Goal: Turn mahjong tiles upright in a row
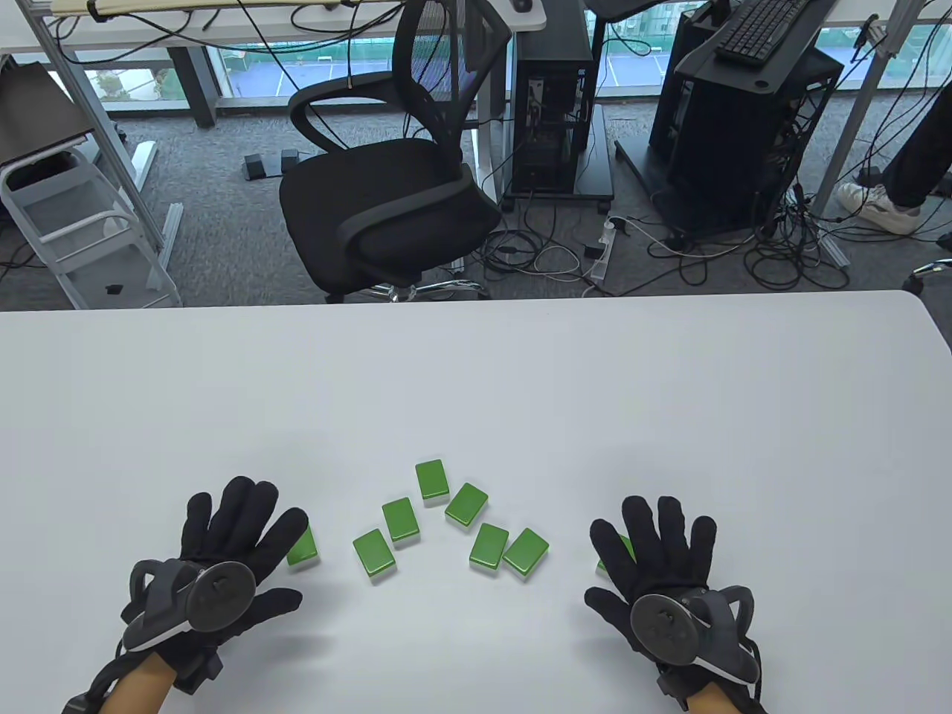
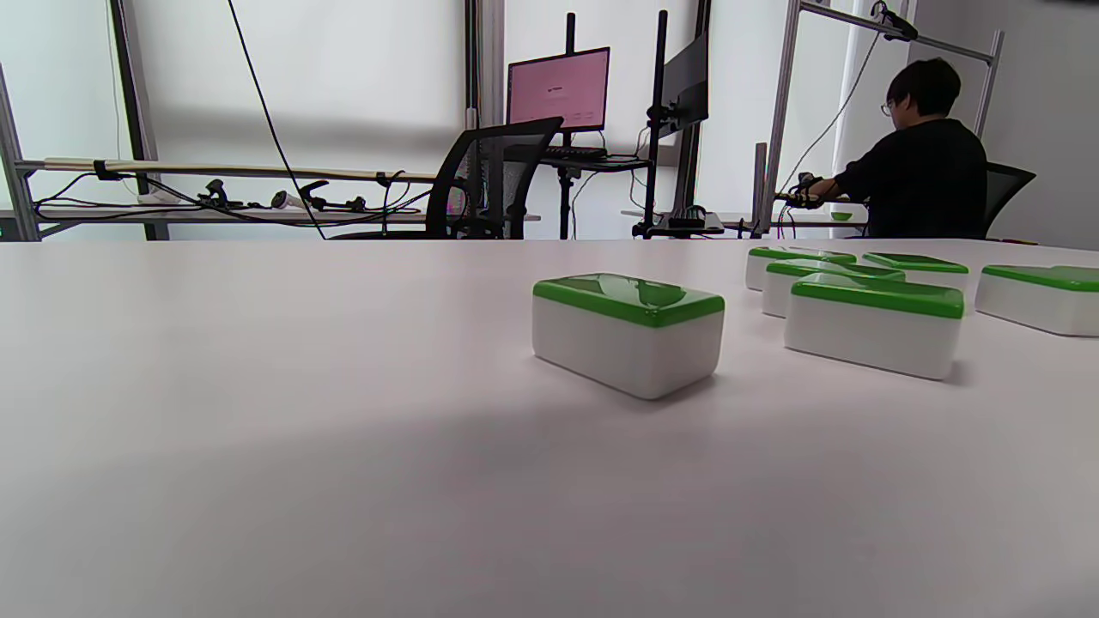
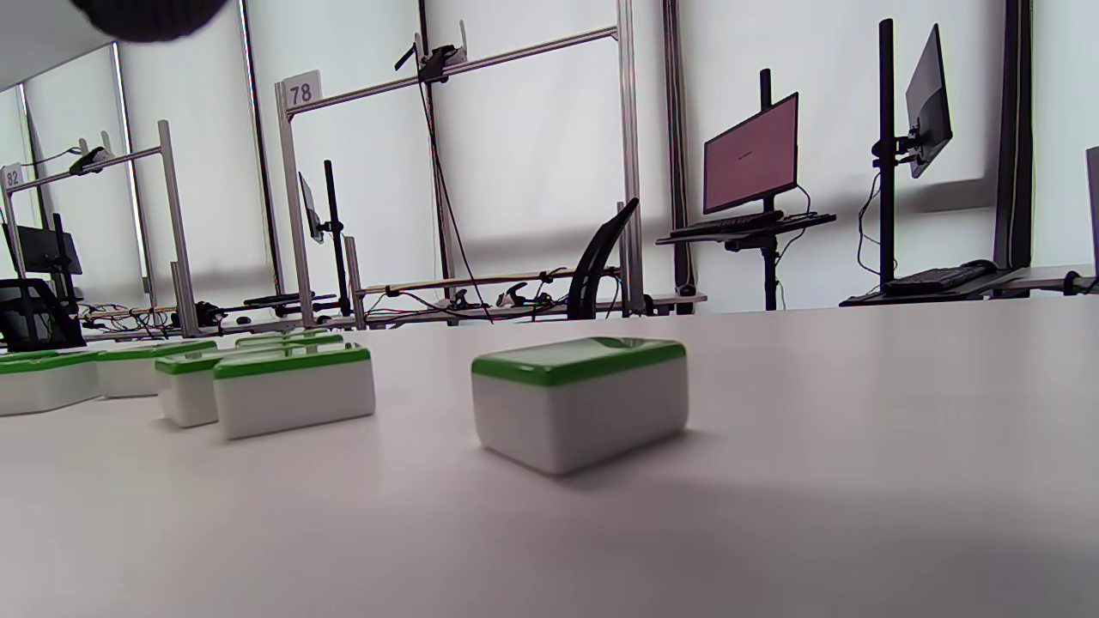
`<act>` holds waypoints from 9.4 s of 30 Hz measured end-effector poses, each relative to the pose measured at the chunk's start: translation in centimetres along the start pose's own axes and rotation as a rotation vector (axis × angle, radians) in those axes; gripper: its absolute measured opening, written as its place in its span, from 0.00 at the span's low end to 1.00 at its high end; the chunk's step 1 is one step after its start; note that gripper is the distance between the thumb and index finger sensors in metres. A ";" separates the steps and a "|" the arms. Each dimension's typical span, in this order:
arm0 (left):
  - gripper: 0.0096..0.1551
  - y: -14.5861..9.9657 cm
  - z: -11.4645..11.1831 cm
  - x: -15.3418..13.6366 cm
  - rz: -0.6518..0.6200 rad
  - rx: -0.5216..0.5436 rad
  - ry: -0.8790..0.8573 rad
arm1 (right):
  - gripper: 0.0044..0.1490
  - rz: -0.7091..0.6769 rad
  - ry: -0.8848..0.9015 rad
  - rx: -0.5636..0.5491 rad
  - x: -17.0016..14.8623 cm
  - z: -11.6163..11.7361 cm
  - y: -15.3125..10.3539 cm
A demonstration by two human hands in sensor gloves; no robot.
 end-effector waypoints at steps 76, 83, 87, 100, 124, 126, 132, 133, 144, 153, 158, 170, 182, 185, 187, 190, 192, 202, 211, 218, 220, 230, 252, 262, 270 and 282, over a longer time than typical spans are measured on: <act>0.52 3.9 -3.1 6.5 -0.146 -0.268 0.082 | 0.50 -0.029 -0.003 0.052 0.9 0.4 0.0; 0.56 7.0 -2.9 7.8 -0.057 -0.286 0.144 | 0.50 -0.036 -0.001 0.051 1.0 0.3 -0.1; 0.57 8.8 -4.7 9.4 -0.028 -0.372 0.192 | 0.50 -0.043 0.000 0.050 1.1 0.4 -0.1; 0.57 10.2 -7.2 11.3 -0.007 -0.395 0.283 | 0.50 -0.050 -0.007 0.065 1.2 0.6 -0.1; 0.54 4.9 -4.5 10.7 -0.266 -0.326 0.095 | 0.50 -0.035 -0.016 0.094 1.1 0.9 -0.1; 0.54 4.6 -4.6 10.7 -0.274 -0.322 0.115 | 0.50 -0.033 -0.016 0.098 1.1 0.9 -0.1; 0.54 4.4 -5.8 10.5 -0.275 -0.329 0.158 | 0.50 -0.032 -0.020 0.105 1.2 1.0 0.0; 0.54 4.4 -5.9 10.6 -0.274 -0.329 0.163 | 0.50 -0.032 -0.019 0.105 1.2 1.0 0.0; 0.53 4.2 -6.7 10.8 -0.271 -0.371 0.210 | 0.50 -0.037 -0.016 0.113 1.3 1.1 0.0; 0.55 6.4 -3.5 10.8 -0.209 -0.366 0.124 | 0.50 -0.039 -0.009 0.112 1.3 1.1 0.0; 0.54 9.5 -1.7 11.0 -0.103 -0.274 0.167 | 0.50 -0.043 0.001 0.106 1.3 1.1 0.0; 0.55 14.8 -4.6 12.1 0.005 -0.419 0.280 | 0.50 -0.045 0.008 0.090 1.2 0.9 0.0; 0.54 15.5 -6.7 12.9 -0.014 -0.419 0.289 | 0.50 -0.046 -0.003 0.100 1.1 1.1 0.0; 0.54 15.4 -6.7 13.0 -0.026 -0.421 0.283 | 0.50 -0.046 -0.003 0.100 1.1 1.1 0.0; 0.54 15.3 -6.6 13.1 -0.030 -0.415 0.289 | 0.50 -0.049 -0.013 0.105 1.2 1.0 0.0; 0.54 14.8 -6.3 13.3 -0.054 -0.409 0.292 | 0.50 -0.049 -0.011 0.108 1.2 1.0 0.0; 0.54 14.3 -5.7 13.3 -0.073 -0.413 0.269 | 0.50 -0.048 -0.011 0.110 1.2 1.1 0.0; 0.54 10.2 -2.3 13.6 -0.216 -0.372 0.184 | 0.50 -0.046 -0.020 0.117 1.3 1.1 0.0; 0.54 6.9 -3.8 14.7 -0.330 -0.376 0.226 | 0.50 -0.034 -0.025 0.129 1.3 1.3 0.0; 0.54 6.2 -5.0 14.7 -0.337 -0.381 0.238 | 0.50 -0.036 -0.028 0.135 1.4 1.4 0.0; 0.54 6.2 -5.3 14.8 -0.339 -0.382 0.245 | 0.50 -0.036 -0.027 0.136 1.4 1.4 0.0; 0.53 6.2 -6.2 14.7 -0.337 -0.386 0.248 | 0.50 -0.040 -0.030 0.141 1.4 1.5 0.0; 0.55 15.7 -3.5 13.0 -0.017 -0.377 0.185 | 0.50 -0.048 -0.004 0.131 1.5 1.6 0.1; 0.50 20.0 -7.2 13.9 0.071 -0.508 0.256 | 0.50 -0.054 0.004 0.149 1.5 1.9 0.1; 0.43 20.4 -7.6 13.6 0.079 -0.489 0.231 | 0.50 -0.052 0.016 0.147 1.5 2.0 0.2; 0.48 17.3 -3.9 13.1 -0.003 -0.409 0.176 | 0.50 -0.056 0.010 0.148 1.6 2.1 0.2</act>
Point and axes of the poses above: the tracker on the back of each hand, its own x axis roughly to the thumb side, its own y axis roughly from the wrist to the fingertips, z = x × y, the point moved 4 cm from there along y, roughly from the wrist to the fingertips, and after that the axes turned 1 degree about y, right-handed, at the moved point
